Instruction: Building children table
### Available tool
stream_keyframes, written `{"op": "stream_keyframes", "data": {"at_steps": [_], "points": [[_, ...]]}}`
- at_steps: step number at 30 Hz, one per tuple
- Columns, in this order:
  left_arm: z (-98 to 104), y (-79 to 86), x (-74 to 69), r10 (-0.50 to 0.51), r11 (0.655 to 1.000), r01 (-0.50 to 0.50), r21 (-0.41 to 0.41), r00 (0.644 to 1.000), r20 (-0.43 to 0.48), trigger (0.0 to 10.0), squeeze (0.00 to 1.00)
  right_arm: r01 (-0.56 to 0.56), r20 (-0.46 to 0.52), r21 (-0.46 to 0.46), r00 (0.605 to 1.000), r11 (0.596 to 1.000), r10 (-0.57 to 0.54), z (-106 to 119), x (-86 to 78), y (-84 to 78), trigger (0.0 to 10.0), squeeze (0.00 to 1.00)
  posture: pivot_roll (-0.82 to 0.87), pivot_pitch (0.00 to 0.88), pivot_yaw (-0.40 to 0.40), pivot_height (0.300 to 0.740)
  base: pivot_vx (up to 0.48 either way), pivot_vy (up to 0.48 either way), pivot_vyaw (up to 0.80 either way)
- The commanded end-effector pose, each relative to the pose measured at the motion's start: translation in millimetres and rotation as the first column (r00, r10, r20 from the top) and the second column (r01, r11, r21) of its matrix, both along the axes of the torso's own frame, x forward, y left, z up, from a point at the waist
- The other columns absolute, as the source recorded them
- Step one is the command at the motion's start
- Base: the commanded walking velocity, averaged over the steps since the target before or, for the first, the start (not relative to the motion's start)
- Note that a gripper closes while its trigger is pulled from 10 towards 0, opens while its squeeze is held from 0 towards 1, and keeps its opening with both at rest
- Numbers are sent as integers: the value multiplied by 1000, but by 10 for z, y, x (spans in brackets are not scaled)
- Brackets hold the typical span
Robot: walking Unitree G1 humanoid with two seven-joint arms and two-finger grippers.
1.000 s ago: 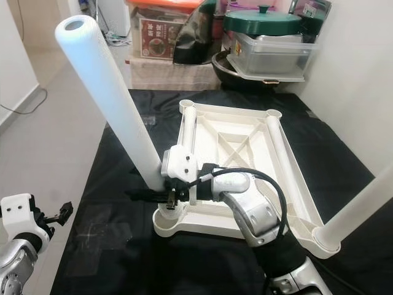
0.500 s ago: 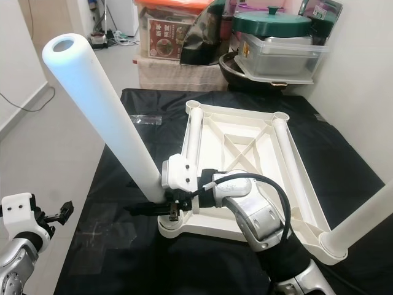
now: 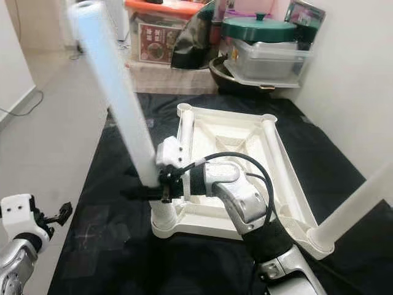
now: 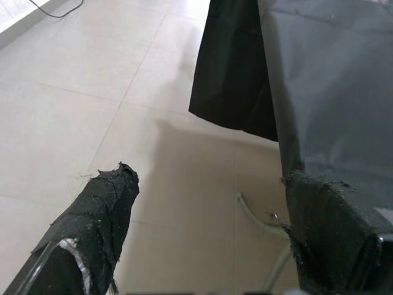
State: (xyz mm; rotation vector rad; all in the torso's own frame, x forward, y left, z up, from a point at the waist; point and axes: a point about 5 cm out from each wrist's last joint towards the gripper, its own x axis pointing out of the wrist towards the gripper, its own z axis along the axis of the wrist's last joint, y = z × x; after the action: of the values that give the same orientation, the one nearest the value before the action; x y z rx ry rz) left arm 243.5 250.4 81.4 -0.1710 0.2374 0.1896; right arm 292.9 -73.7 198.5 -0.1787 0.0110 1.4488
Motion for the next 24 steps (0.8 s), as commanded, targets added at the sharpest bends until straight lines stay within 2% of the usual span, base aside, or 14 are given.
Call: {"op": "stream_keyframes", "data": {"at_steps": [1, 13, 18, 24], "points": [[-40, -2, -13, 7, 1000, -7, -12, 1000, -7, 10000, 0, 27, -127, -74, 991, 997, -37, -338, -46, -23, 0, 0, 20, 0, -87, 740, 0, 0, 0], [-28, -1, 8, -1, 1000, 1, -5, 1000, -9, 10000, 0, 53, -76, -90, 995, 995, -60, -448, -178, -6, 0, 0, 12, 0, -70, 740, 0, 0, 0], [-37, 5, -24, 5, 1000, -5, -7, 1000, -14, 10000, 0, 120, -110, -81, 986, 989, -128, -478, -164, -5, 0, 0, 13, 0, -72, 740, 0, 0, 0], [-45, 9, -35, 7, 1000, -7, -7, 1000, -18, 10000, 0, 146, -134, -78, 979, 986, -155, -499, -171, -8, 0, 0, 9, 0, -67, 740, 0, 0, 0]]}}
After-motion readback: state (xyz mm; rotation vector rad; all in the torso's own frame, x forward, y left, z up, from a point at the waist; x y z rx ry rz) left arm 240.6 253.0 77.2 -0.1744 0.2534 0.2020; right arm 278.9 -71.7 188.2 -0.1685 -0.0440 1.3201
